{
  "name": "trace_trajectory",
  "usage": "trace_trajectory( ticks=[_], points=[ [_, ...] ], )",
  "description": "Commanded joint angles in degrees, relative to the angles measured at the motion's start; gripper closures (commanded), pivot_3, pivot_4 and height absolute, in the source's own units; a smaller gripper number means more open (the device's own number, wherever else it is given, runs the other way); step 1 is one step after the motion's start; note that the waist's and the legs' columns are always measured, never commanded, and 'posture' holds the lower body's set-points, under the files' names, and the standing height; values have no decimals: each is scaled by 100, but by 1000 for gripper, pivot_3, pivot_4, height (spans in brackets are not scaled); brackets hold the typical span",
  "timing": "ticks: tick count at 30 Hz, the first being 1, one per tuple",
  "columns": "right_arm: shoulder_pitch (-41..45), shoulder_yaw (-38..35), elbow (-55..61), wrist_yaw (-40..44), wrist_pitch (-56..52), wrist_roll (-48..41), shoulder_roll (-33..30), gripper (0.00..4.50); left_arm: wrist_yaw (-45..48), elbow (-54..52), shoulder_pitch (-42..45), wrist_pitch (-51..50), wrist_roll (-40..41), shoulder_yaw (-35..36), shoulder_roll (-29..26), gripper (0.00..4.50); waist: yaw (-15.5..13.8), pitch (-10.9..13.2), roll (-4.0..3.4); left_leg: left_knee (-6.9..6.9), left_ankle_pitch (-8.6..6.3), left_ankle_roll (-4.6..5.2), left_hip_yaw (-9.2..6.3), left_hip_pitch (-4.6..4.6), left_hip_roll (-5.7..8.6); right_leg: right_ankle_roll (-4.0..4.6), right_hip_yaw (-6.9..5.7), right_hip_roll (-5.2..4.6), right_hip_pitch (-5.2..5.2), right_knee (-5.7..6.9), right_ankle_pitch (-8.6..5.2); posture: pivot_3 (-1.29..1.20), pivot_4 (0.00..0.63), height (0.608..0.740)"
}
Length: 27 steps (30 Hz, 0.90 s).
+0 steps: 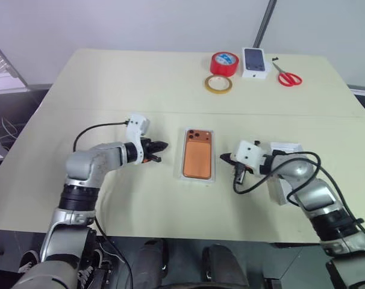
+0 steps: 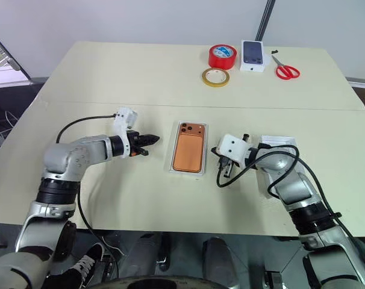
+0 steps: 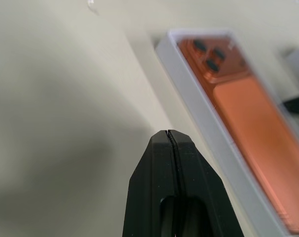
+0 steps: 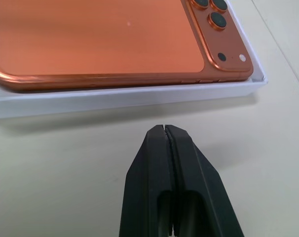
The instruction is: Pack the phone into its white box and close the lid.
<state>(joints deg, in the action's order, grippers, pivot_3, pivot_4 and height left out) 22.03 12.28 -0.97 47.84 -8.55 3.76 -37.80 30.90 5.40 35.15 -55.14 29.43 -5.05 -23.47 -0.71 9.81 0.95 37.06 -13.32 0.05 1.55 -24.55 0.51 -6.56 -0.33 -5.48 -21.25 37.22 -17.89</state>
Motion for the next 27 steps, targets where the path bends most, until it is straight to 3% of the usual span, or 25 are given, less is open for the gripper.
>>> trace_trajectory(
  ticks=[1,7,14,20,27],
  points=[
    [155,72,-53,-147,214,206,81,4479,289,37,120,179,-192,-427,234,4500,-1,0,0,-1,0,0,1,0,0,0,1,0,-2,0,0,0,150,728],
    [-47,-79,342,421,-174,-274,-73,4479,725,263,228,144,-390,-976,637,4500,-8,-1,-2,5,-3,10,0,-1,0,-1,-2,2,5,1,0,0,150,728],
    [-924,-878,1196,982,-659,-855,-930,4479,1200,562,783,228,-431,-1328,1580,4500,-135,2,1,19,-22,43,0,-6,9,-1,-4,-7,13,-3,0,0,150,728],
    [-1489,-1354,1448,1095,-865,-969,-1321,4479,1539,731,816,570,-734,-1692,1860,4500,-112,-1,-5,15,-24,47,0,-5,2,0,0,-2,6,-1,0,0,150,728],
    [-1655,-1565,1462,1041,-892,-950,-1422,4479,1728,655,752,355,-665,-1592,1911,4500,-123,0,-6,14,-24,47,-1,-6,-1,0,0,1,4,-1,0,0,150,728]
  ],
)
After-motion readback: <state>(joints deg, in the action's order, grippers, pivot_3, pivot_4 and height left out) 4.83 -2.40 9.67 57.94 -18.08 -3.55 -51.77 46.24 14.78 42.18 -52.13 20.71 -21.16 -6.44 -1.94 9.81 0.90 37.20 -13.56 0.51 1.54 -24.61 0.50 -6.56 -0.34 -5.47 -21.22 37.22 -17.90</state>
